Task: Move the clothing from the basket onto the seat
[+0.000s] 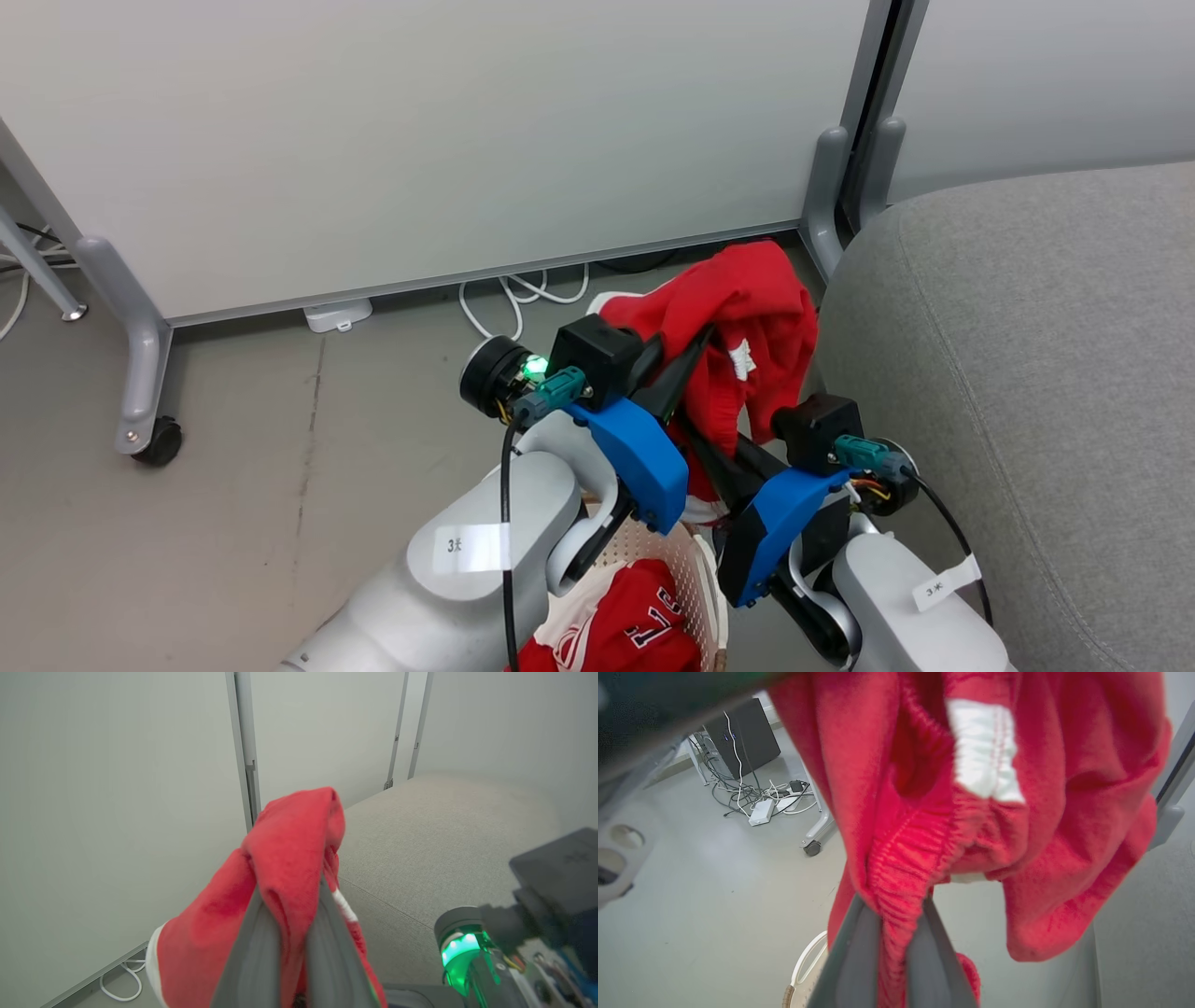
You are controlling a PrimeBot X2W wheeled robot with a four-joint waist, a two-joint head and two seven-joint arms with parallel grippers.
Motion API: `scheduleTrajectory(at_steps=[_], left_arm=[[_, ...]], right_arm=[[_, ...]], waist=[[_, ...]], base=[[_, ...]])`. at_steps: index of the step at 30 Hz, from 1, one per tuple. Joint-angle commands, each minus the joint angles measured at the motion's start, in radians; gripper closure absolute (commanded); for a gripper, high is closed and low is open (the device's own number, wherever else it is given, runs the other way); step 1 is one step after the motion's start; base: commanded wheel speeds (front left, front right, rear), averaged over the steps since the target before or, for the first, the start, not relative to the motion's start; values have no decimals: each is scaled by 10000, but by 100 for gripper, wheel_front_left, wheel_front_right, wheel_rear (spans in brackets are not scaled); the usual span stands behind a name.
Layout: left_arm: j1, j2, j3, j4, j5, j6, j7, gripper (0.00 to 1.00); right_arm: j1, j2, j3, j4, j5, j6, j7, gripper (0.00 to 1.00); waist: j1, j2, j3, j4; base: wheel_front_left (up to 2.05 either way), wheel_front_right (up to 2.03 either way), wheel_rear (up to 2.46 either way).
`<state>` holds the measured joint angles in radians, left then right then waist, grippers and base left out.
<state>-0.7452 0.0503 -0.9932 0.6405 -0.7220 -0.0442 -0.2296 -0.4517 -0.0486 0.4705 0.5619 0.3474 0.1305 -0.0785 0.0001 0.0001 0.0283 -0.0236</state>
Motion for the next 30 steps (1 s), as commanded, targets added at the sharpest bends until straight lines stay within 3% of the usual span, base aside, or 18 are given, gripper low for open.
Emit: scheduleTrajectory(at_steps=[1,17,18,20,30], left_arm=[[-172,1,-46,67,-83,55,-77,100],[-210,4,-183,355,-451,22,-207,100],[-193,2,-167,343,-500,19,-219,86],[-171,4,-114,309,-479,63,-249,0],[1200,597,919,-742,298,87,-360,0]], right_arm=[[-171,-32,4,199,-21,5,-154,100],[-400,-32,104,869,-187,5,-575,100],[-401,-32,94,877,-202,5,-588,100],[-406,-32,87,888,-240,5,-648,100],[-446,-29,-112,911,-550,5,-837,100]], waist=[[-1,-1,-7,-20],[-1,-1,-105,-307],[-1,-1,-93,-301],[-1,-1,-61,-284],[-1,-1,40,-211]], base=[[0,0,0],[0,0,0],[0,0,0],[0,0,0],[0,0,0]])
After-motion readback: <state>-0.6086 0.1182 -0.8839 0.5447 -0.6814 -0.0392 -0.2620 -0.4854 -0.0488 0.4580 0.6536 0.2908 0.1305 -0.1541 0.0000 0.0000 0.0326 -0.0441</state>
